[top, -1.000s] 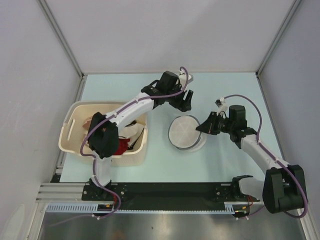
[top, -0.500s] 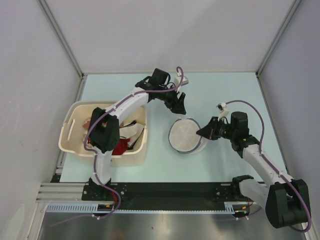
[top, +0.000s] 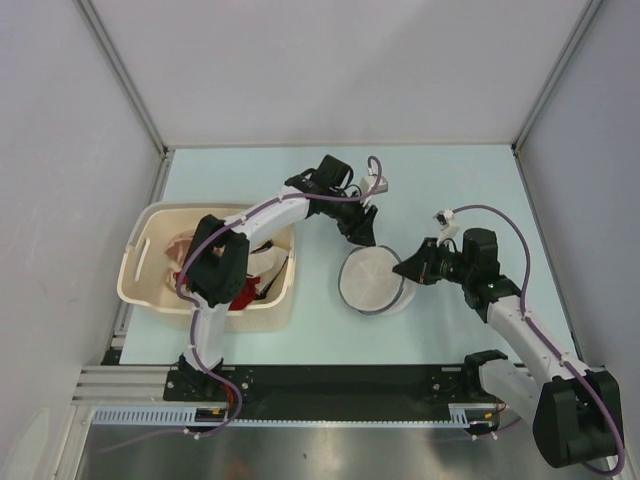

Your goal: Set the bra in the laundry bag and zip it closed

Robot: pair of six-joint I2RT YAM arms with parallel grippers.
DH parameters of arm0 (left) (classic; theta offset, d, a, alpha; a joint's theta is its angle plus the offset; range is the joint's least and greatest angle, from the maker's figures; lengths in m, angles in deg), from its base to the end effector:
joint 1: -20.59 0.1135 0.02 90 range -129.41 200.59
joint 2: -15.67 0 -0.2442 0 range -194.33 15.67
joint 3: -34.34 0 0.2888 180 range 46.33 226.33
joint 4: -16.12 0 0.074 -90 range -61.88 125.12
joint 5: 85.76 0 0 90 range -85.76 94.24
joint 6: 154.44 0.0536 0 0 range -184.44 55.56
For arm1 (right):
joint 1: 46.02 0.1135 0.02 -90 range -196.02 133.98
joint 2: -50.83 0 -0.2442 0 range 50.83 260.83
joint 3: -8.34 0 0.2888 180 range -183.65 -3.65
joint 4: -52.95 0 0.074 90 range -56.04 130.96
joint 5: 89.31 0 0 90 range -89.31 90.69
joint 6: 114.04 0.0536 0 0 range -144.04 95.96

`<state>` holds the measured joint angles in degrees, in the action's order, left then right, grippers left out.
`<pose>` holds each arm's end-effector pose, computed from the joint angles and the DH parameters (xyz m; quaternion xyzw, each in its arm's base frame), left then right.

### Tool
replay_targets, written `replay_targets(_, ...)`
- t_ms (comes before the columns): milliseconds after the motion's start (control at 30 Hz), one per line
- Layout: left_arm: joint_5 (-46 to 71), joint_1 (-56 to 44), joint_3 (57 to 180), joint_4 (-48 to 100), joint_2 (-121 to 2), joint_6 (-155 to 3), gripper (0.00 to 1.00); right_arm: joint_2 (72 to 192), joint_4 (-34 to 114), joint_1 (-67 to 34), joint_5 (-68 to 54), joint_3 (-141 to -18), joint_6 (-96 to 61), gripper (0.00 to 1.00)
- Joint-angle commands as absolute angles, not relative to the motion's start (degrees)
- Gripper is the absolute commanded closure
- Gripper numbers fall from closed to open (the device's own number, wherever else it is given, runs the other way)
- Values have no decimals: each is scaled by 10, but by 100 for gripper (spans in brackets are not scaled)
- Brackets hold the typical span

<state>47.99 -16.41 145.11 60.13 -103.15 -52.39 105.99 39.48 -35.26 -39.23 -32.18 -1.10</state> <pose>0.3714 -0.3263 0.1981 0.4745 0.7481 -0.4092 0.2184 0.2504 0.0826 0.1867 -0.0890 0.8202 0.4203 0.3777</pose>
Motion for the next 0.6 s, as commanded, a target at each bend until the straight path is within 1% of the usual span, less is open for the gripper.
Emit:
replay_targets(0,512,-166,1414,569,-998,-514,39,1036,414,-352,-397,-318,-7,97)
replay_targets(100,535,-164,1390,555,-980,-511,31,1033,413,-351,-397,-315,-9,98)
replay_targets(333,557,-129,1398,549,-966,-529,30,1032,397,-351,-399,-312,-15,98)
replay_targets(467,593,-110,1398,536,-952,-542,27,1024,390,-351,-397,-310,-15,100)
replay_targets(567,624,-110,1388,530,-949,-539,26,1024,392,-351,-397,-309,-14,100)
